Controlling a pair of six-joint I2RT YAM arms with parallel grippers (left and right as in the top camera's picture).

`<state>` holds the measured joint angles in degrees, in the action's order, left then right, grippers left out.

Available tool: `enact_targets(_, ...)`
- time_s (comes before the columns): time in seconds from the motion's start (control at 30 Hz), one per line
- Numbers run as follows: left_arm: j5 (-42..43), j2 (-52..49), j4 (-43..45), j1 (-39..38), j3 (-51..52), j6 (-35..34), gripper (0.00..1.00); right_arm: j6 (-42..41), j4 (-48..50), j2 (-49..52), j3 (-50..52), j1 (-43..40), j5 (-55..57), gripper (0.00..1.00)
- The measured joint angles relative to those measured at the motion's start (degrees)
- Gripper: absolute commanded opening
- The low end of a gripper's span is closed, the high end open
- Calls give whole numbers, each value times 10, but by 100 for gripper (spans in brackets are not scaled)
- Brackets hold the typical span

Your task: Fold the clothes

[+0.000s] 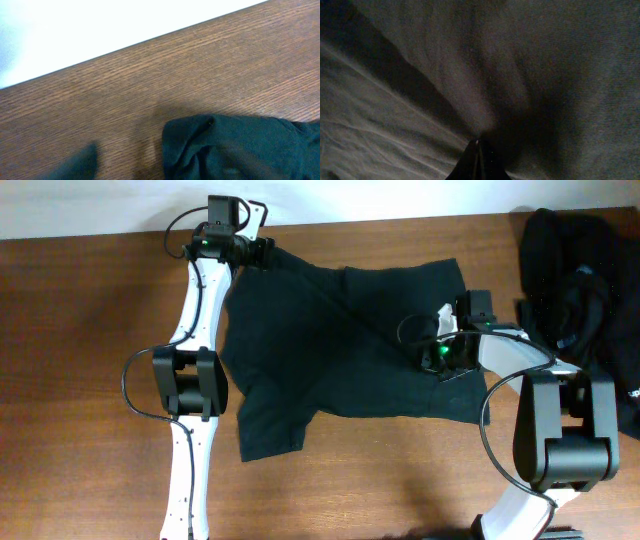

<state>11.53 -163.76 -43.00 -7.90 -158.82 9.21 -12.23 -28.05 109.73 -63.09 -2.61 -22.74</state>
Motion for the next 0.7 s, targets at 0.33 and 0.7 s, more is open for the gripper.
enact_targets(0.33,-7,-2,-131,0,-107,-42,99,-7,9,-2,0,2,-10,74)
enact_targets(0.7,-24,23,-460,-7,-205,-118,100,27,-37,-11,-46,7,-21,99)
